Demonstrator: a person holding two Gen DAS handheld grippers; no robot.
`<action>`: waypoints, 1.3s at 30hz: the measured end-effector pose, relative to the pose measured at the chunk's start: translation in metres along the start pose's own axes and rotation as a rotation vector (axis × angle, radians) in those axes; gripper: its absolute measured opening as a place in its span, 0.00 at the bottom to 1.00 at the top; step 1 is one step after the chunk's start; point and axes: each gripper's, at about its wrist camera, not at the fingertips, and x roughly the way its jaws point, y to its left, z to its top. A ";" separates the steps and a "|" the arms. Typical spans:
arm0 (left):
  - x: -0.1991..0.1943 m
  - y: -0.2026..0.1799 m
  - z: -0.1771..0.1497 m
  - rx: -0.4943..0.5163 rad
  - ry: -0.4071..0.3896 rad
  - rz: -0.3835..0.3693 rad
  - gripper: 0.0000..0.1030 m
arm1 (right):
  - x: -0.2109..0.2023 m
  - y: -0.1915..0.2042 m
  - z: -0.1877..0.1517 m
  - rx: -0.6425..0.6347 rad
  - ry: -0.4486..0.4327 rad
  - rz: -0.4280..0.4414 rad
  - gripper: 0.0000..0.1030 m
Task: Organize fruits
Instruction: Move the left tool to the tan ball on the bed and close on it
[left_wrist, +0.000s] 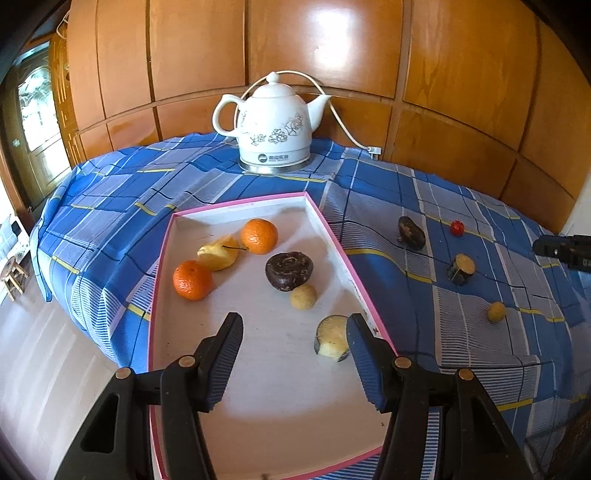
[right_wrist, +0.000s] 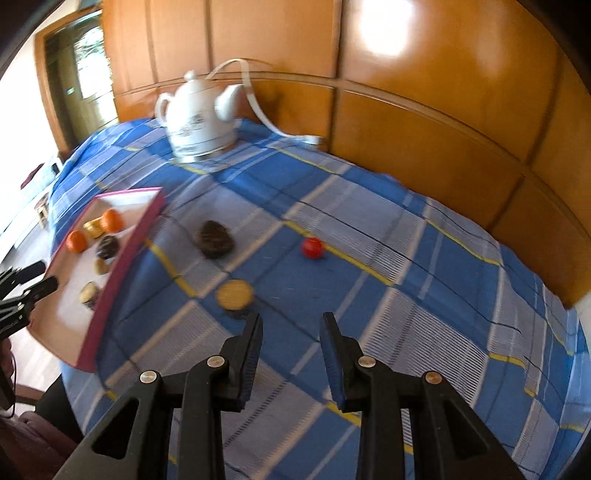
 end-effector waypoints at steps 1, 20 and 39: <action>0.000 -0.002 0.000 0.005 0.001 -0.001 0.57 | 0.002 -0.008 -0.002 0.012 0.002 -0.014 0.31; 0.016 -0.120 0.017 0.320 0.067 -0.267 0.57 | 0.018 -0.079 -0.016 0.311 0.020 0.001 0.31; 0.096 -0.241 0.010 0.450 0.241 -0.417 0.36 | 0.015 -0.076 -0.012 0.319 0.009 0.029 0.31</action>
